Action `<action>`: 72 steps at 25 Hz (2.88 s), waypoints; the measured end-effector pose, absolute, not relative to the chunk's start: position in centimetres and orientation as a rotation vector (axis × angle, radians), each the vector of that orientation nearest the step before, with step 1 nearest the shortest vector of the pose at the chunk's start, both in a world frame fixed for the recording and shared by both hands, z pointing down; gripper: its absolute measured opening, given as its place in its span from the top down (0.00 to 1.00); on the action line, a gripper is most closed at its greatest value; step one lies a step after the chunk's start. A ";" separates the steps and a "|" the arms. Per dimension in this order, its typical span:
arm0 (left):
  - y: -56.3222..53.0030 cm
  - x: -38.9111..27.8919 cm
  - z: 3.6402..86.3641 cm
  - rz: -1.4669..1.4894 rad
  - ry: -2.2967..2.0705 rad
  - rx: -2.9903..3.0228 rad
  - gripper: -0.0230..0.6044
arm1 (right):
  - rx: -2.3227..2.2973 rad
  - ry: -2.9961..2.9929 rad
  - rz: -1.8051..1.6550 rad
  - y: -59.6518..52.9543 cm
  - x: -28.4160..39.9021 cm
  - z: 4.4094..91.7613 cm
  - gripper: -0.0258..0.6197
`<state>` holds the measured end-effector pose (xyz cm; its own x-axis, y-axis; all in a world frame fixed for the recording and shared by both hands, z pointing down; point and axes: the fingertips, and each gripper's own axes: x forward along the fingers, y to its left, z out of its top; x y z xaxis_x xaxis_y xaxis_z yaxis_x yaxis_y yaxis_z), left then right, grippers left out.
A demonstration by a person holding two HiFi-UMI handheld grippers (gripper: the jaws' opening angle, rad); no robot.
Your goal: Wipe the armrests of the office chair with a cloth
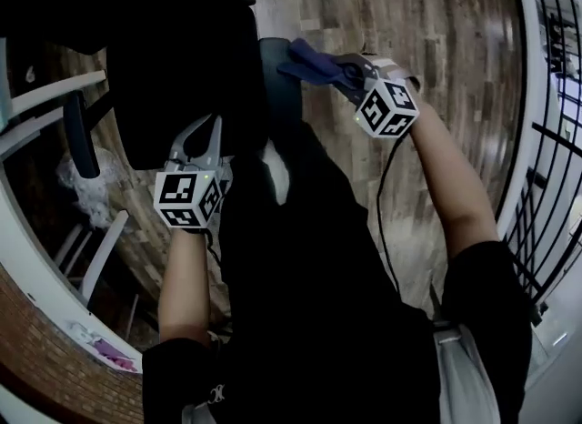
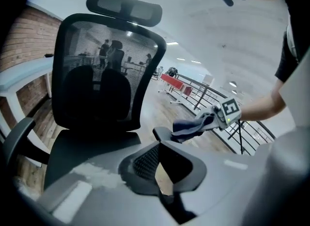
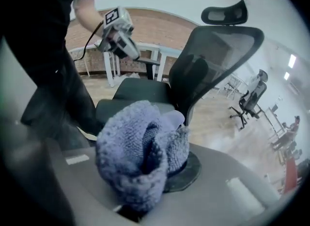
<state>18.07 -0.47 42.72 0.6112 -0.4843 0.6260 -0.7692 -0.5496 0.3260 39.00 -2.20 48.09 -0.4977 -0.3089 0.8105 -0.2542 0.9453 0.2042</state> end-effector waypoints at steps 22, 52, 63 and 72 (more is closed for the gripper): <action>-1.8 26.6 44.9 0.941 -0.830 2.319 0.95 | 0.381 -2.343 -0.028 -1.7 33.6 58.8 0.89; -6.0 23.1 50.1 0.869 -1.096 2.022 0.95 | 0.137 -2.093 0.152 -8.8 32.9 77.2 0.89; -3.1 22.5 49.5 0.858 -1.101 2.021 0.95 | 0.290 -2.210 0.506 -5.7 33.0 74.5 0.89; -1.7 23.6 46.3 0.791 -1.093 2.065 0.95 | 0.348 -2.288 0.677 -2.7 33.1 68.0 0.89</action>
<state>23.56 -1.70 46.28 0.4669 -0.4602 0.7551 -0.8611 -0.4308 0.2698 33.10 -2.71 68.05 -0.7086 -0.0517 0.7037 -0.4265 0.8259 -0.3688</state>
